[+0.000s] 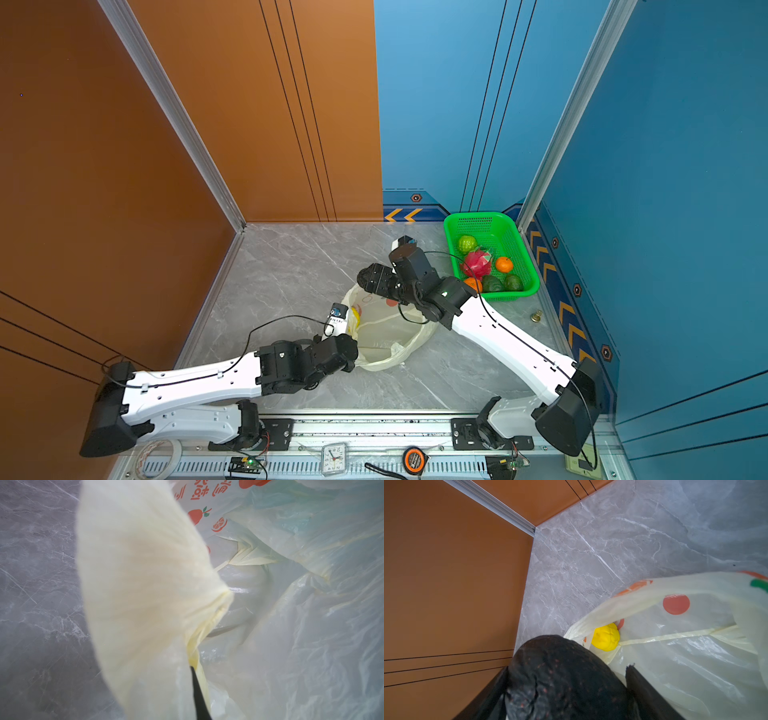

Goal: Untie the knot of the plastic bag and take out the fruit
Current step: 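Lift the dark brown fruit out of the bag toward the green basket, then lower the dark brown fruit into the green basket and open the right gripper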

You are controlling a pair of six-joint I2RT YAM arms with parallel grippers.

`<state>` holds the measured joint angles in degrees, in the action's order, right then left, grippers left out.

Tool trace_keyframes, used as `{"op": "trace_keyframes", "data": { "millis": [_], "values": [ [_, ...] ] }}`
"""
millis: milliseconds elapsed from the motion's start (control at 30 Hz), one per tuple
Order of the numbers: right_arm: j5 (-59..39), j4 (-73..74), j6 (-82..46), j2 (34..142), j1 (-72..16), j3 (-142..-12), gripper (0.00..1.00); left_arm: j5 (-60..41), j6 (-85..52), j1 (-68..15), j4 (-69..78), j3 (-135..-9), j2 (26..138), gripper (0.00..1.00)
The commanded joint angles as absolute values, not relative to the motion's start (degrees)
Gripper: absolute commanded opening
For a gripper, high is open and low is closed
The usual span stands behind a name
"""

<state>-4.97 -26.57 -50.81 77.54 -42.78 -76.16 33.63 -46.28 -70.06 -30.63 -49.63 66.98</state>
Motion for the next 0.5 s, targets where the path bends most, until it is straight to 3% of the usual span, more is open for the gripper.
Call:
{"op": "trace_keyframes", "data": {
  "millis": [0,467],
  "values": [
    [-7.6,-27.3,-49.4,78.8,-40.6,-80.3,0.69,35.4,-45.5,-69.9,-30.9,-51.2,67.2,0.0],
    [-14.4,-27.9,-45.5,81.8,-14.7,-84.2,0.7,36.3,-45.6,-70.5,-30.8,-51.9,67.6,0.0]
  ]
}}
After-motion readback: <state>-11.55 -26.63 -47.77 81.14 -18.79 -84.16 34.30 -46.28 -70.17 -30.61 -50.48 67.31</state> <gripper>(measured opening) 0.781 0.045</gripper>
